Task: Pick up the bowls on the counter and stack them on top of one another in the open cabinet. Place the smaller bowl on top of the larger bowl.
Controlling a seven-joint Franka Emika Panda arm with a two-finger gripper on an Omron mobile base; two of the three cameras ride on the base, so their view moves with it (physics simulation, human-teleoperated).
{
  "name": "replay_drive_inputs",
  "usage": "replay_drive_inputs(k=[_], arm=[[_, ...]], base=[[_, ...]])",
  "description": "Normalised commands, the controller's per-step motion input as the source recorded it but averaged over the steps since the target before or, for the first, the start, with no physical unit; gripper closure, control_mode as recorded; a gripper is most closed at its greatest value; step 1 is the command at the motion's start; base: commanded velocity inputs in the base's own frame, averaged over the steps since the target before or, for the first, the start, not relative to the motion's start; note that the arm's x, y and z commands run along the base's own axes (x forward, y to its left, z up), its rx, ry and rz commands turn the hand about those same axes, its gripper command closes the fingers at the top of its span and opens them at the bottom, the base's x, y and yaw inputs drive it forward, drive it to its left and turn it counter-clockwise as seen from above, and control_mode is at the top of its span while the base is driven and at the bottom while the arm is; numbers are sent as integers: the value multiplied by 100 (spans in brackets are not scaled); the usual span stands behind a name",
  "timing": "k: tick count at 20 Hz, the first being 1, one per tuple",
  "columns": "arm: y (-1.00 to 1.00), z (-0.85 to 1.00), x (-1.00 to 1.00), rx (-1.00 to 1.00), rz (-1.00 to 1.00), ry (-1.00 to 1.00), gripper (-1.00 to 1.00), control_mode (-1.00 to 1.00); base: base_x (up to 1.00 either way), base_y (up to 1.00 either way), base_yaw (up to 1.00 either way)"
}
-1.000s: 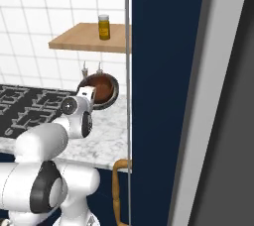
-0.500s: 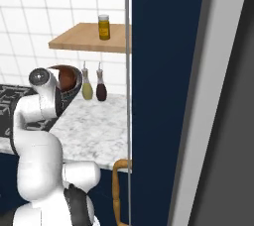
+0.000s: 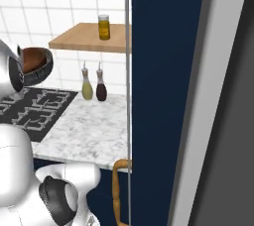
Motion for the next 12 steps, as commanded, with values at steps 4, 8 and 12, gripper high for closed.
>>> replay_drive_inputs(k=[4, 8, 12], arm=[[0, 100, -19, 0, 3, -11, 100, -100], [-34, 99, 14, 0, 0, -9, 100, -100], [-55, 70, 77, 0, 0, -10, 100, -100]], base=[[0, 0, 0], [0, 0, 0], [0, 0, 0]])
